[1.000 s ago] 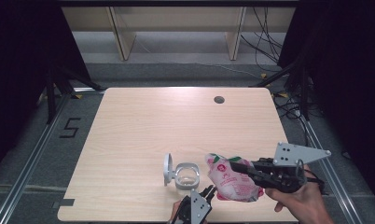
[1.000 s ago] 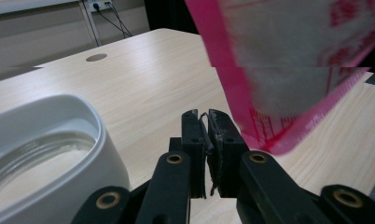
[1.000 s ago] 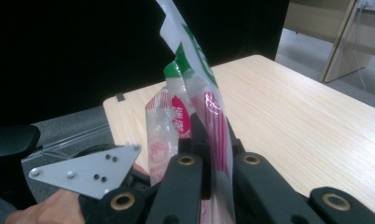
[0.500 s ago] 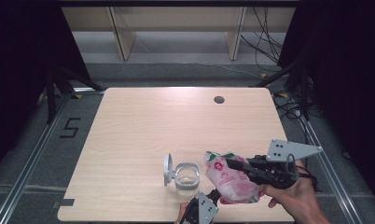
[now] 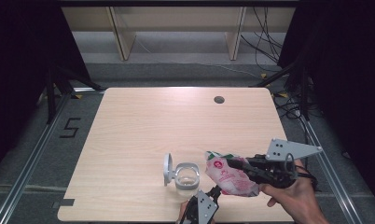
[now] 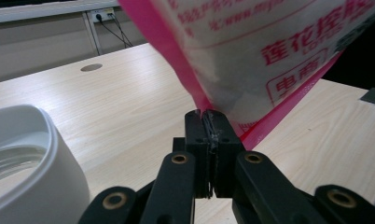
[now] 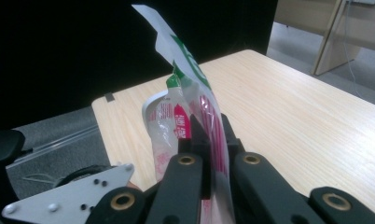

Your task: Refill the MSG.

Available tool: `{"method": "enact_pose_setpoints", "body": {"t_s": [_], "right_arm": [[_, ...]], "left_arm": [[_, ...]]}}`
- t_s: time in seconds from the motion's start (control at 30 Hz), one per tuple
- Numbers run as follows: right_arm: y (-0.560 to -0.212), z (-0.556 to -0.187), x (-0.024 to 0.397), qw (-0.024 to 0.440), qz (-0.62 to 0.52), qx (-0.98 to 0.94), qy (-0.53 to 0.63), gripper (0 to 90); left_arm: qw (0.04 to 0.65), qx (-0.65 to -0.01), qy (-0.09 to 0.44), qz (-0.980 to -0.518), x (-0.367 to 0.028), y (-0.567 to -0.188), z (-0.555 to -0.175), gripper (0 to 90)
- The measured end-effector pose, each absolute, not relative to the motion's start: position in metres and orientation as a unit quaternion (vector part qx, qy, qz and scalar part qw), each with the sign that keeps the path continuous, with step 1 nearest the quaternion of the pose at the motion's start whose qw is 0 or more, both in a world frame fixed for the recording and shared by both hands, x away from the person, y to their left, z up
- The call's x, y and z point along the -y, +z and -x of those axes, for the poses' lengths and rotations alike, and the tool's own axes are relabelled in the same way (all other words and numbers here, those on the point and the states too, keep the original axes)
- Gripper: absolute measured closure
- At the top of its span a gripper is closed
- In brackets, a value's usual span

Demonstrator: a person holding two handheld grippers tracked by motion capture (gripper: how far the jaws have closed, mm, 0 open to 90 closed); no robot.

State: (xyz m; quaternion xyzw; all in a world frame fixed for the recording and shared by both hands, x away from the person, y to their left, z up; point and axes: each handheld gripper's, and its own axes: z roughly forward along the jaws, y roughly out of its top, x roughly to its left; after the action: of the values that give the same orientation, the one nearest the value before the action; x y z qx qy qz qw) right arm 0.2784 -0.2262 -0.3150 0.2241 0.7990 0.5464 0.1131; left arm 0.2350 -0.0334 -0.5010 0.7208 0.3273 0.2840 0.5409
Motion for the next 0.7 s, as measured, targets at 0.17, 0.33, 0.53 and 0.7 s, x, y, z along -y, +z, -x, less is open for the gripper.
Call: {"method": "enact_pose_setpoints", "body": {"t_s": [0.17, 0.33, 0.53, 0.7], "right_arm": [[-0.3130, -0.2772, 0.2286, 0.114, -0.214, -0.801, 0.547, 90.0], [-0.3133, -0.2760, 0.2276, 0.107, -0.210, -0.802, 0.548, 90.0], [-0.3125, -0.2756, 0.2261, 0.110, -0.209, -0.800, 0.552, 90.0], [-0.3109, -0.2759, 0.2285, 0.108, -0.208, -0.801, 0.550, 90.0]], "left_arm": [[0.542, -0.319, 0.278, -0.726, 0.0326, -0.5026, -0.2373, 85.4], [0.548, -0.315, 0.269, -0.727, 0.0326, -0.5038, -0.2371, 84.4], [0.545, -0.306, 0.271, -0.732, 0.0334, -0.5041, -0.2366, 81.7], [0.536, -0.292, 0.277, -0.742, 0.0309, -0.5073, -0.2347, 78.1]]}}
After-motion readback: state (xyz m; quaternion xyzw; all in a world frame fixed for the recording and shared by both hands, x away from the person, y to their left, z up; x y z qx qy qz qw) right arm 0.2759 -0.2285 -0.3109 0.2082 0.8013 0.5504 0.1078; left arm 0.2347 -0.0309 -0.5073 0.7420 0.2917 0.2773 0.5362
